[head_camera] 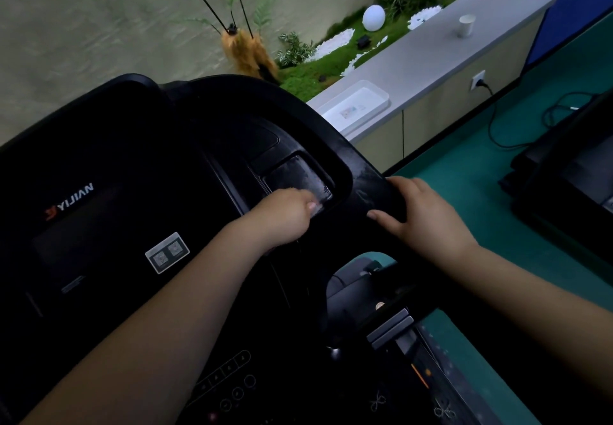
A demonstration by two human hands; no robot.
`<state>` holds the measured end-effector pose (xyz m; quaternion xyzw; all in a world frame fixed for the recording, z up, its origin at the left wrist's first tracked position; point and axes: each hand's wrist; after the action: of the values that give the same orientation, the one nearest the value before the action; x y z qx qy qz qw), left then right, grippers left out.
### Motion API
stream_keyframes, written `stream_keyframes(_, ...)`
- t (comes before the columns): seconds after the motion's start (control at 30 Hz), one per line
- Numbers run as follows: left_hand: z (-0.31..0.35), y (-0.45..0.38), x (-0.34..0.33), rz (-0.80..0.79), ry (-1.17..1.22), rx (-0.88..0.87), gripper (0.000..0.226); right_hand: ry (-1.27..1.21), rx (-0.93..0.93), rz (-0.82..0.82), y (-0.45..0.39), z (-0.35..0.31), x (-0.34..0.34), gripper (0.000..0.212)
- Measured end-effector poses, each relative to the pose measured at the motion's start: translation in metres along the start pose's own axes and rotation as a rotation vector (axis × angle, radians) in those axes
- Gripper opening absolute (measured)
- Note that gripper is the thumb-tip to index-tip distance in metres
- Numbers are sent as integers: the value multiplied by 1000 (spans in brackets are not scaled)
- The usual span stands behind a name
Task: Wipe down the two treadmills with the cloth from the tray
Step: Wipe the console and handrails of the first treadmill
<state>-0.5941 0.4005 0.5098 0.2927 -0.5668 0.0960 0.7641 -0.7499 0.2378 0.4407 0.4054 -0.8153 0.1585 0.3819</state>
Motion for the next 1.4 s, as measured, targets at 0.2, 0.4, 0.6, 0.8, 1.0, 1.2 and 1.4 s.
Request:
stream_keyframes(0.2, 9, 13, -12, 113, 52, 5, 34, 3, -2, 0, 0, 0, 0, 68)
stream_keyframes(0.4, 30, -6, -7, 230, 367, 58, 43, 12, 0, 9, 0, -2, 0, 66)
stream_keyframes(0.6, 22, 2, 0, 134, 211, 69, 32, 25, -5, 7, 0, -2, 0, 67)
stream_keyframes(0.8, 22, 31, -7, 404, -23, 31, 46, 21, -8, 3, 1, -1, 2, 68)
stream_keyframes(1.0, 12, 26, -26, 321, 119, 87, 42, 22, -4, 2, 1, -2, 1, 67)
stream_keyframes(1.2, 18, 2, -16, 320, 288, 35, 37, 28, -8, 4, 0, -2, 1, 67)
stream_keyframes(1.4, 7, 8, -7, 69, 9, 131, 39, 32, -12, -5, 0, -2, 0, 69)
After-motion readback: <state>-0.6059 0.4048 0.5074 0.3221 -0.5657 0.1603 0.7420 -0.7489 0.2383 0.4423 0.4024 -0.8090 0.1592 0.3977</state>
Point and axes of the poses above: each hand's wrist, its own y-axis away from the middle knuckle, its own x-axis out of the back of the hand, z = x × y, and after that the axes turned 11 degrees about -x, right-handed
